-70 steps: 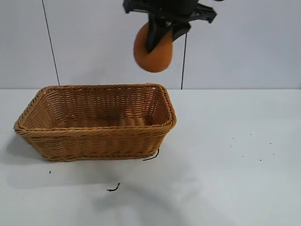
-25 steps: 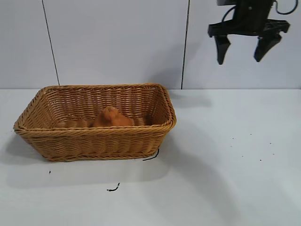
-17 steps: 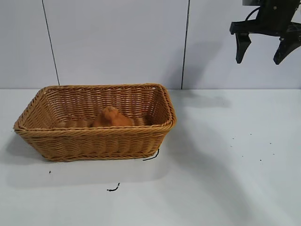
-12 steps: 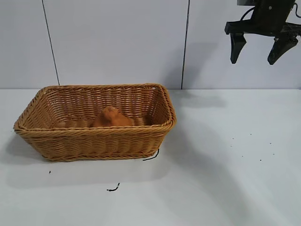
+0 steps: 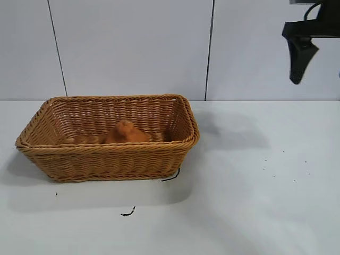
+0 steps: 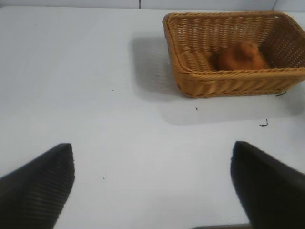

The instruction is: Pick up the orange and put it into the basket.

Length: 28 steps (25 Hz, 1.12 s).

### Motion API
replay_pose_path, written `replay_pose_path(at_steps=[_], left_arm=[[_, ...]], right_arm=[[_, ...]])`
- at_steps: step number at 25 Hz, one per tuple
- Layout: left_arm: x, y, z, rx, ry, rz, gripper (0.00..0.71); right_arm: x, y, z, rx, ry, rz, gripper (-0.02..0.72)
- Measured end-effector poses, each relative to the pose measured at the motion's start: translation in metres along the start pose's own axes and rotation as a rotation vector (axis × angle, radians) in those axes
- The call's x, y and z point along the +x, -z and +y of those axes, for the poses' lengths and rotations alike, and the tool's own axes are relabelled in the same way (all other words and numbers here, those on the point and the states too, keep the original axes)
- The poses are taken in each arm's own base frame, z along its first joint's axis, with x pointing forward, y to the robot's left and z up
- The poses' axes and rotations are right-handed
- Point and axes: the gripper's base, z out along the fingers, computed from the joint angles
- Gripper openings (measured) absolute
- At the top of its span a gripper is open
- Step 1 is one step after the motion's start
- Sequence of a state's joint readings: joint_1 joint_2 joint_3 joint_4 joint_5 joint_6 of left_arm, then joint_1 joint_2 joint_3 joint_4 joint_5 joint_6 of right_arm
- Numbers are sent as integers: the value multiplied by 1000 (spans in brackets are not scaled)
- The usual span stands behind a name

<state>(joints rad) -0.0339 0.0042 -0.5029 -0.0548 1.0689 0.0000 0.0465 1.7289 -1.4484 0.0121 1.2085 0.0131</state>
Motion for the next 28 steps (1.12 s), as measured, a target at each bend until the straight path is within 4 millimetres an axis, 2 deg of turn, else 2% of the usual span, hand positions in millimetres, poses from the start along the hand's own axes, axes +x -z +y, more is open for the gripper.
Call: replay_pose_path(at_steps=[6, 10, 13, 18, 24, 28], left_arm=[[0, 0, 0, 0, 0, 0, 639], [0, 0, 0, 0, 0, 0, 639], [0, 0, 0, 0, 0, 0, 639], [0, 0, 0, 0, 0, 0, 639], [0, 0, 0, 0, 0, 0, 639], [0, 0, 0, 0, 0, 0, 639]], right_arm=[[102, 26, -1, -1, 4, 15, 634], [166, 27, -3, 1, 13, -3, 634], [205, 24, -4, 4, 15, -92, 634], [257, 18, -4, -1, 15, -301, 634], [304, 50, -5, -6, 18, -696, 634], [336, 60, -5, -8, 20, -909, 634]])
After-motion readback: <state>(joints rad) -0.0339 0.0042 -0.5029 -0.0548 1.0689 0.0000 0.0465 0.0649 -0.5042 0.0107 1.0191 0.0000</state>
